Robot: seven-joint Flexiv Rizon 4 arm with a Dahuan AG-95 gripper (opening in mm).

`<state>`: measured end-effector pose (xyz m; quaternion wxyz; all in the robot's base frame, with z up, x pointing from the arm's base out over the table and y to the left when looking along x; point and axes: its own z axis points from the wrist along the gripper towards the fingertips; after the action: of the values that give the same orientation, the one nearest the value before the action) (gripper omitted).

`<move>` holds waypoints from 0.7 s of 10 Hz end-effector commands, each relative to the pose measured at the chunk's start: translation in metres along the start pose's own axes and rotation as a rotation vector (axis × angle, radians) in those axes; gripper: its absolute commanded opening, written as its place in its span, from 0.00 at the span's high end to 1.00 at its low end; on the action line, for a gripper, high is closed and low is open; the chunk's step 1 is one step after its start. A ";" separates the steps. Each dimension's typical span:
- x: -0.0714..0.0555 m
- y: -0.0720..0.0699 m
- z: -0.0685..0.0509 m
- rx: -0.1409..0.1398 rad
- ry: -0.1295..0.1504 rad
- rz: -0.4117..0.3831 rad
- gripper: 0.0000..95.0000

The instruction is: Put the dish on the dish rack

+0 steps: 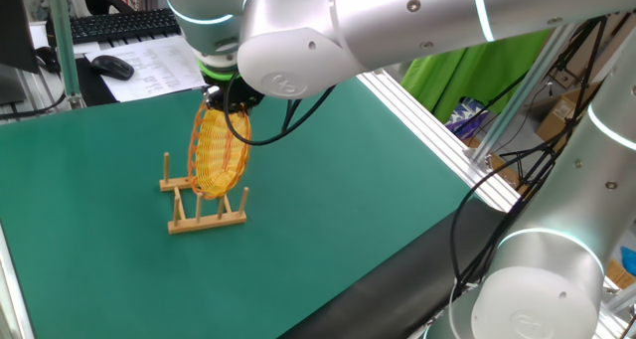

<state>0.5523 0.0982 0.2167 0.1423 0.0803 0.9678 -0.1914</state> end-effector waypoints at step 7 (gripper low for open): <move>0.003 0.007 0.000 -0.005 -0.003 0.011 0.80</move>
<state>0.5506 0.1041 0.2126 0.1451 0.0863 0.9678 -0.1866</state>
